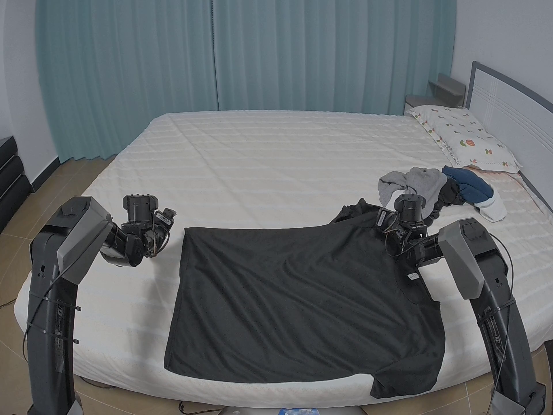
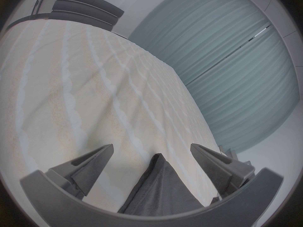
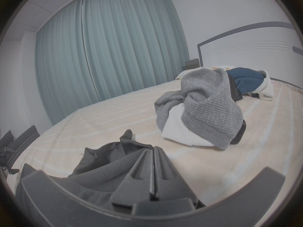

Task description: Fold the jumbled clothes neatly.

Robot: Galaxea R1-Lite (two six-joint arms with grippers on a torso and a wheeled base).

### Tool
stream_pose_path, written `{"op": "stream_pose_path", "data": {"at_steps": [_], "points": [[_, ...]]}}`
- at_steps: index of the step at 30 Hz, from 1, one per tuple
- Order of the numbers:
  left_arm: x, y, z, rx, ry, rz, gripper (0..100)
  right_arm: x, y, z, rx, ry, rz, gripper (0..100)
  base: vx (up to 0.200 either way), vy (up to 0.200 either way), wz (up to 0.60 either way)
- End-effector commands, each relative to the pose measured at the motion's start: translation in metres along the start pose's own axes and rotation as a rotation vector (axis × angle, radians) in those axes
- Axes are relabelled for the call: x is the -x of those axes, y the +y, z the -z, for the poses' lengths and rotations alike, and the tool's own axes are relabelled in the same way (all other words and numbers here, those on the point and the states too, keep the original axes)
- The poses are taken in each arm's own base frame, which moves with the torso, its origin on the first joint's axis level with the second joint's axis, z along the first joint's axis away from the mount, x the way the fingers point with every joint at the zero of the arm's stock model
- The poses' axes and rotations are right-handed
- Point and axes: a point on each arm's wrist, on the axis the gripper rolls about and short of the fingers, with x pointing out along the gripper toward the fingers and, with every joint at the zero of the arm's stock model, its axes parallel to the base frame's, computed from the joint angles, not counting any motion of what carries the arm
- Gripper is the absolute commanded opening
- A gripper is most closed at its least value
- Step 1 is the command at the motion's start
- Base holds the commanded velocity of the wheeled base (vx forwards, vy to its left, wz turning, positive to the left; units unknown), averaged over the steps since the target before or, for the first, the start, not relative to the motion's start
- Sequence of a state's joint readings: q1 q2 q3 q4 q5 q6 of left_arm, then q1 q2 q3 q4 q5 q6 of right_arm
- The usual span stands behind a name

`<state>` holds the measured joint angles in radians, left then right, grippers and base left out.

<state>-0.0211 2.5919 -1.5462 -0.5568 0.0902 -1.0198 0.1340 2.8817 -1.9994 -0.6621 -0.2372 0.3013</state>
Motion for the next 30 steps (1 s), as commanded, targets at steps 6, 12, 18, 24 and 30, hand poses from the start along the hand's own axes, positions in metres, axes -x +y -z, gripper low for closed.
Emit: {"op": "stream_pose_path", "data": {"at_steps": [6,12,18,24,30], "points": [[-0.001,0.002,0.002,-0.001,0.004,-0.003,100,-0.002,-0.005,-0.002,-0.012,-0.036,-0.015,100,0.000,0.000,0.00],[-0.001,0.002,0.002,-0.001,0.004,-0.003,100,-0.001,-0.008,-0.020,-0.042,-0.069,-0.018,100,0.000,0.000,0.00],[-0.001,0.002,0.002,-0.006,0.004,-0.003,100,0.008,-0.015,-0.032,-0.049,-0.053,0.001,100,0.000,0.000,0.00],[-0.001,0.002,0.002,-0.006,0.005,-0.005,100,0.013,-0.025,-0.035,-0.048,-0.030,0.029,100,0.000,0.000,0.00],[-0.001,0.001,0.002,-0.006,0.006,-0.004,100,0.026,-0.028,-0.023,-0.038,0.044,0.043,100,0.000,0.000,0.00]]}}
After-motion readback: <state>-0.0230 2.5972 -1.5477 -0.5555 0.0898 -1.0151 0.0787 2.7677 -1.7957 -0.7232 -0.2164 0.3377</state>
